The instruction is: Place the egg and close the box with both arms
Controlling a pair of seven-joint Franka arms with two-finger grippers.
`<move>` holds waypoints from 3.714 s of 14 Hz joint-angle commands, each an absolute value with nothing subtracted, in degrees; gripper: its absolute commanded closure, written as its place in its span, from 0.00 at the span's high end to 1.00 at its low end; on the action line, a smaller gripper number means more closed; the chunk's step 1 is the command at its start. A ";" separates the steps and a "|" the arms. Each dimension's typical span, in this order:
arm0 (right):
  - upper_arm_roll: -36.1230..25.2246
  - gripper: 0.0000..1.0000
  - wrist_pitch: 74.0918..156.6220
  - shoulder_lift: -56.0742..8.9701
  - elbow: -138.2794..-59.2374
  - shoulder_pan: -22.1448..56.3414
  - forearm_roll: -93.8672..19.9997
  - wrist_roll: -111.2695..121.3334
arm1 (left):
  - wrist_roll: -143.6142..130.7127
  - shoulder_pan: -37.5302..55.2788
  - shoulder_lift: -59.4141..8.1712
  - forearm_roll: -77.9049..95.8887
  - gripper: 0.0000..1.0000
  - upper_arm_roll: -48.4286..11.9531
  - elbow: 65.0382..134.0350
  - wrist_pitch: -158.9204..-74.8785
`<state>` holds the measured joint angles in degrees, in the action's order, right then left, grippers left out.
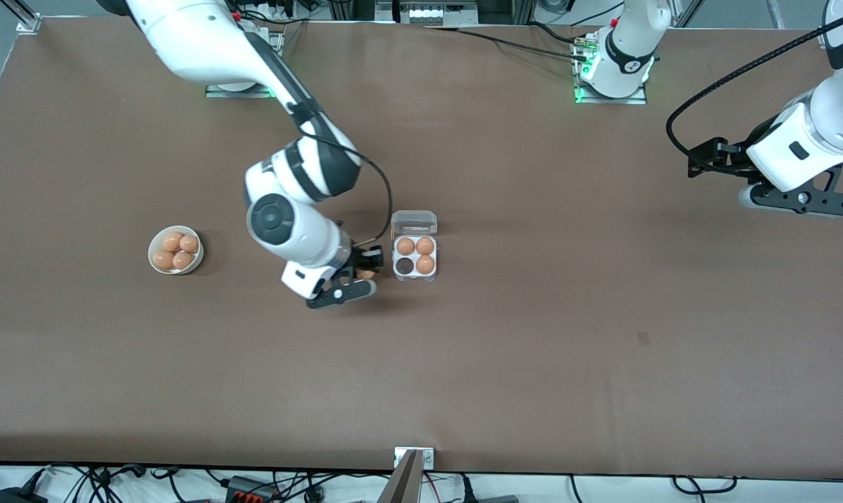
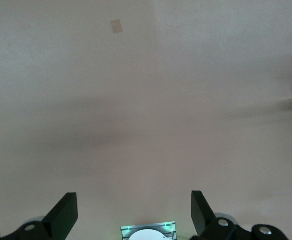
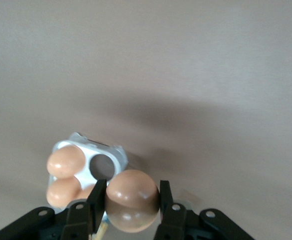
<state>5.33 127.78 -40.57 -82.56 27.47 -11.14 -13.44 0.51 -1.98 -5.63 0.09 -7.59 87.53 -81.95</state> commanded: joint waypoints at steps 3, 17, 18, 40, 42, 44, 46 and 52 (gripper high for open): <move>5.01 0.18 133.23 -44.29 -81.74 31.02 -11.95 -17.66 | 1.67 -2.11 -6.42 -0.88 1.00 -7.73 85.78 -81.47; 5.10 0.19 135.70 -47.46 -81.74 32.34 -12.22 -19.34 | 1.76 -2.37 -6.42 -0.62 1.00 -7.73 85.78 -81.39; 5.10 0.19 135.70 -47.46 -81.74 32.34 -12.22 -19.34 | 1.76 -2.37 -6.42 -0.62 1.00 -7.73 85.78 -81.39; -2.46 1.00 107.07 -25.94 -80.33 20.59 -4.57 -18.81 | 1.67 -1.85 -6.86 -0.70 0.13 -7.73 85.78 -79.55; -2.37 1.00 106.52 -23.48 -80.33 17.86 -4.31 -15.75 | 1.58 -1.76 -6.86 -0.70 0.03 -7.73 85.87 -79.19; -3.25 1.00 106.17 -21.90 -80.42 15.22 -4.22 -15.29 | 1.67 -1.67 -6.86 -0.70 0.02 -7.82 85.78 -79.19; -3.43 1.00 105.21 -21.27 -80.42 12.58 -4.13 -14.60 | 1.76 -1.50 -6.77 -0.53 0.01 -7.91 85.87 -78.58; -3.43 1.00 103.37 -19.00 -80.33 3.27 -4.22 -9.94 | -2.70 2.11 -6.68 5.34 0.01 -12.30 86.57 -75.93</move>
